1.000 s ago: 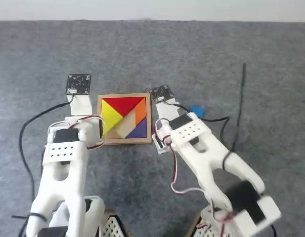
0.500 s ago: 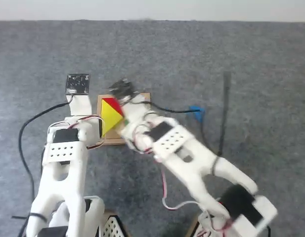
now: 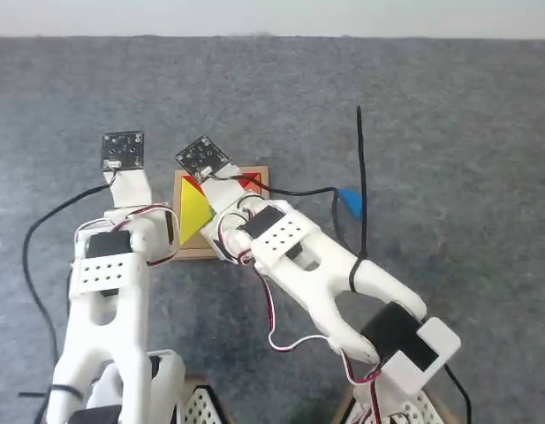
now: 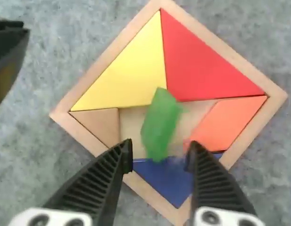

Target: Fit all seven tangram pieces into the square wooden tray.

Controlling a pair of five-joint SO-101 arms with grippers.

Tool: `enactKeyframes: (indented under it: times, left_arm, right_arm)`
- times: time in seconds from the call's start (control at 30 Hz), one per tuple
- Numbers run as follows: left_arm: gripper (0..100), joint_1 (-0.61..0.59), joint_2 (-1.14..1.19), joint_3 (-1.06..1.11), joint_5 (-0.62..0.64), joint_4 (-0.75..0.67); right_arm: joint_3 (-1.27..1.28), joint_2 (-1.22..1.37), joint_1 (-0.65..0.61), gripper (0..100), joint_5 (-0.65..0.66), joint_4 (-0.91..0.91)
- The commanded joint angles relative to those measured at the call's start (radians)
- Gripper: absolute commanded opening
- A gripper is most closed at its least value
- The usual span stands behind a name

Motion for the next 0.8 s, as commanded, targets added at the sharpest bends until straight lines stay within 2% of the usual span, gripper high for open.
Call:
enactKeyframes:
  times: [0.0, 0.2, 0.37, 0.5, 0.63, 0.77]
  left_arm:
    - [1, -0.003, -0.035, -0.010, 0.006, -0.025]
    - [1, -0.002, -0.035, -0.008, 0.006, -0.025]
    - [1, 0.055, -0.034, -0.004, 0.015, -0.025]
    - [2, 0.175, -0.032, -0.016, 0.095, -0.021]
    - [5, 0.364, 0.046, -0.116, 0.152, 0.017]
    - [5, 0.453, 0.305, -0.291, 0.206, 0.037]
  right_arm:
    - [-0.061, -0.019, 0.007, 22.5, 0.002, 0.004]
    - [-0.046, -0.159, 0.116, 14.2, 0.032, 0.019]
    - [-0.044, -0.364, 0.278, 0.6, 0.124, 0.199]
    - [-0.012, -0.440, 0.444, 0.8, 0.143, 0.328]
    - [0.089, -0.390, 0.464, 0.6, 0.152, 0.325]
    - [0.158, -0.335, 0.467, 0.6, 0.152, 0.277]
